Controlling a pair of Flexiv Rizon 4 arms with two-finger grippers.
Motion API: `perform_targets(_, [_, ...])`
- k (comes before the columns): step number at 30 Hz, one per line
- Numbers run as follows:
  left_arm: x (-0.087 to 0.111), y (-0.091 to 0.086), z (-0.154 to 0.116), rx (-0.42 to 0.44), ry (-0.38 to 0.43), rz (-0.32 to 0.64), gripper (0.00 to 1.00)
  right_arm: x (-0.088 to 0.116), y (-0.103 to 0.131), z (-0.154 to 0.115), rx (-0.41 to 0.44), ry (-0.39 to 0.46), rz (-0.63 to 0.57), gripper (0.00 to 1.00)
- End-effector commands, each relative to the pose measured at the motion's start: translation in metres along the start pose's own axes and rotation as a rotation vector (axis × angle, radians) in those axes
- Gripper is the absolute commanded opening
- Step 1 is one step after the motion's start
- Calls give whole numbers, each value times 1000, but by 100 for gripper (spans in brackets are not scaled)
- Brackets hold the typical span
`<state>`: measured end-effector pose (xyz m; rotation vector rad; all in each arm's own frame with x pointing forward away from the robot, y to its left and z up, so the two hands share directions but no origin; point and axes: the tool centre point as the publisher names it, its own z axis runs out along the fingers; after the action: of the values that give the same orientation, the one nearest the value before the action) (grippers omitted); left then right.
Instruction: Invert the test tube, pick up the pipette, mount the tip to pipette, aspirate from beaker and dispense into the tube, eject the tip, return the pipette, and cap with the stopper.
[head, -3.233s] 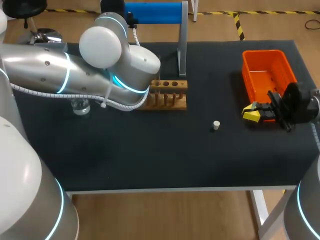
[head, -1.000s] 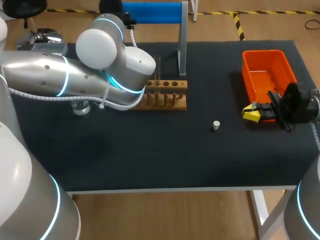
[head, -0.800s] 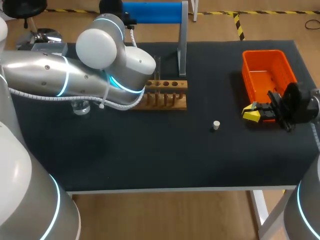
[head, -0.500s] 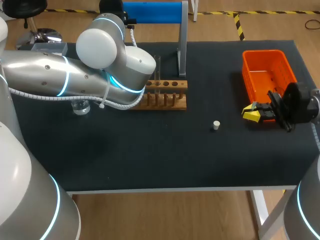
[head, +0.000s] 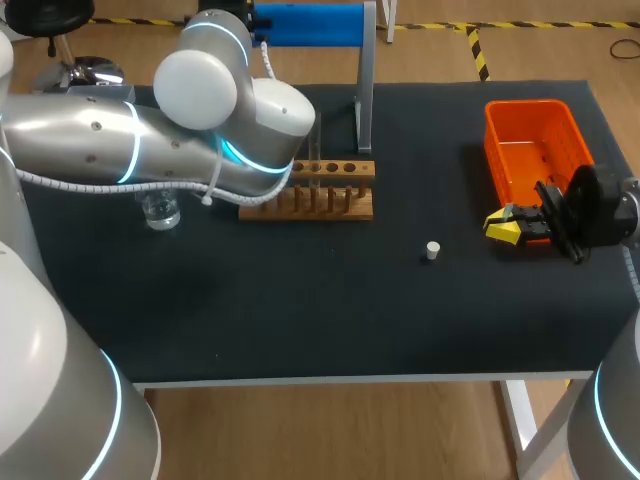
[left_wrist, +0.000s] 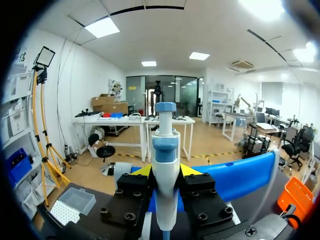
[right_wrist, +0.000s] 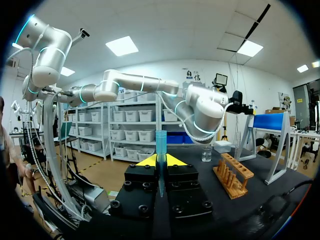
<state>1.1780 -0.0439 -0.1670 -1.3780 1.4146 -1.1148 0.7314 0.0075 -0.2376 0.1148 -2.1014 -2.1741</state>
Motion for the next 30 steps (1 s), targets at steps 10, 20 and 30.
perform_targets(10, [-2,-16,-39,-45,107,45,0,1,0,0,2,-1,0,0])
perform_targets(20, [-3,-34,-105,-52,355,76,0,1,0,0,2,-1,0,0])
perform_targets(30, [3,-50,-183,-22,729,97,0,1,0,0,2,-1,0,0])
